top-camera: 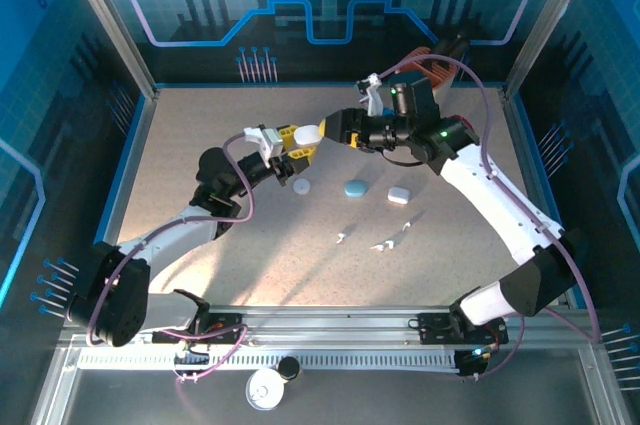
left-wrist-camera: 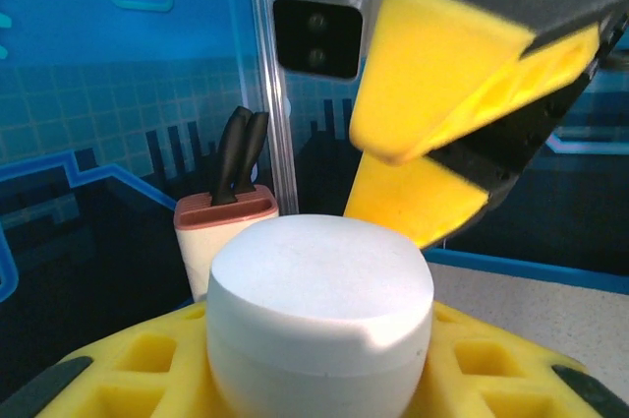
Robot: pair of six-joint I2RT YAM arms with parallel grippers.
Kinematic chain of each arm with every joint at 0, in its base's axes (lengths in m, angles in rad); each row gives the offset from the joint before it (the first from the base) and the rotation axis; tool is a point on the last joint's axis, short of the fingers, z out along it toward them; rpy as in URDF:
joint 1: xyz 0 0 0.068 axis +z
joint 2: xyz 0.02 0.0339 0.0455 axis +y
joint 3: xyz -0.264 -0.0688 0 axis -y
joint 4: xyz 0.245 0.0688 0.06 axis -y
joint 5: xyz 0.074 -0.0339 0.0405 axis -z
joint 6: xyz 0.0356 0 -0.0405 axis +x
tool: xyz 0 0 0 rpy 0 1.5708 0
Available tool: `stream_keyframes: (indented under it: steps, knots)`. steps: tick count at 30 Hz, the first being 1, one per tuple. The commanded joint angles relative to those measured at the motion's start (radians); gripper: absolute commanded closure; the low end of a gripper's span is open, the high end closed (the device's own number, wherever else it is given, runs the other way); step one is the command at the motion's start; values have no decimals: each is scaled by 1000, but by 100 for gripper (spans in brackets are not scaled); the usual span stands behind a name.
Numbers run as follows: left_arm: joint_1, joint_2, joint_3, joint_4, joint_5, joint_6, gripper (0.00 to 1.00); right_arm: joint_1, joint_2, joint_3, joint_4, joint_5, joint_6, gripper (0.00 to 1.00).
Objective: Insert the wireless bluetooth earbuds into the charging case
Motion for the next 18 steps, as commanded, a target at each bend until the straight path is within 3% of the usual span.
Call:
stream_keyframes:
  steps: [1,4,9,15,18]
  knots:
    - [-16,17,22,75,39,-46,62,-1,1,-42,185,-144,147,37]
    - [-23,20,30,77,42,-47,62,4,15,-64,256,-177,194,37]
    - [-29,25,35,65,38,-47,62,9,31,-85,354,-218,267,51]
    - [-32,28,44,45,14,-45,61,7,37,-117,410,-252,305,60]
    - [-32,31,45,43,13,-42,61,6,33,-131,417,-241,305,72]
